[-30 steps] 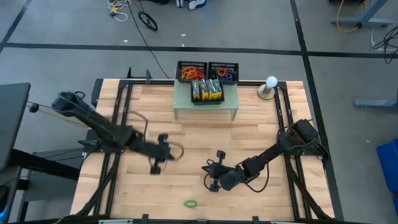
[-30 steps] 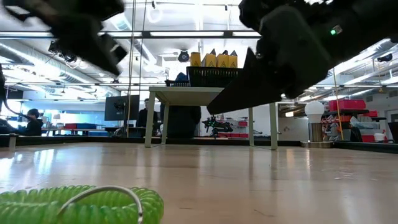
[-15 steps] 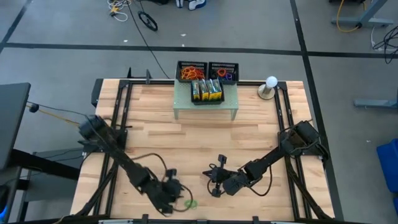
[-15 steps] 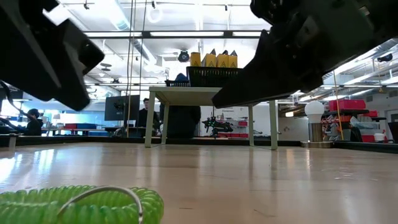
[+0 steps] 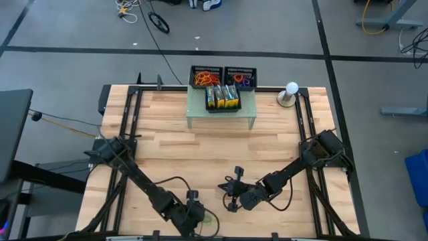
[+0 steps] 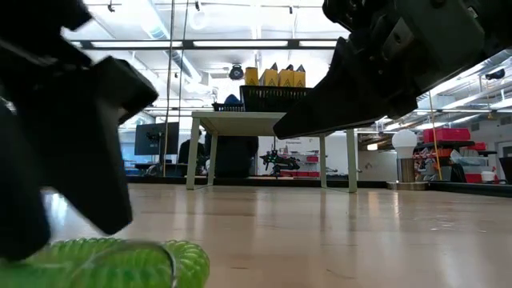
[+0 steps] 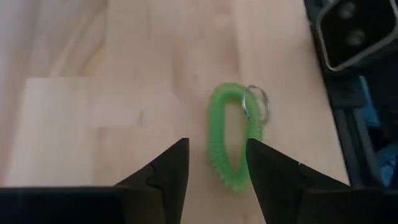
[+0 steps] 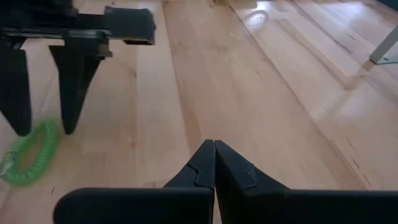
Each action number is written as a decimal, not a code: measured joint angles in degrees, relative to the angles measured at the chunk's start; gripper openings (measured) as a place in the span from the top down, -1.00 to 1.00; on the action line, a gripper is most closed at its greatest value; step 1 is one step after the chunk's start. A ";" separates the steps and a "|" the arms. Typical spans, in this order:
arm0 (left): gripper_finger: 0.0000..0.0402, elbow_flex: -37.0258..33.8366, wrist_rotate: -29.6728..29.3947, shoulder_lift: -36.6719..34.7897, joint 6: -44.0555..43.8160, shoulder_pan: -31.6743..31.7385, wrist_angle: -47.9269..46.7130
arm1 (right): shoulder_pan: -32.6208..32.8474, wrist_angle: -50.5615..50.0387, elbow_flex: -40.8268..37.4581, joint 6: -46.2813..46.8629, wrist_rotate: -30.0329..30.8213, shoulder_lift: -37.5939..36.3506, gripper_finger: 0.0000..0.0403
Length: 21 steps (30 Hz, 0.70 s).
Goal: Pick & Place Office Desk Supplies
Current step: Put the green spiral keychain the top right black bin
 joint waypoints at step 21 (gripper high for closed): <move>0.90 -0.90 -9.01 -4.31 6.11 -0.38 -8.88 | 0.39 0.23 0.00 0.48 -0.04 0.00 0.98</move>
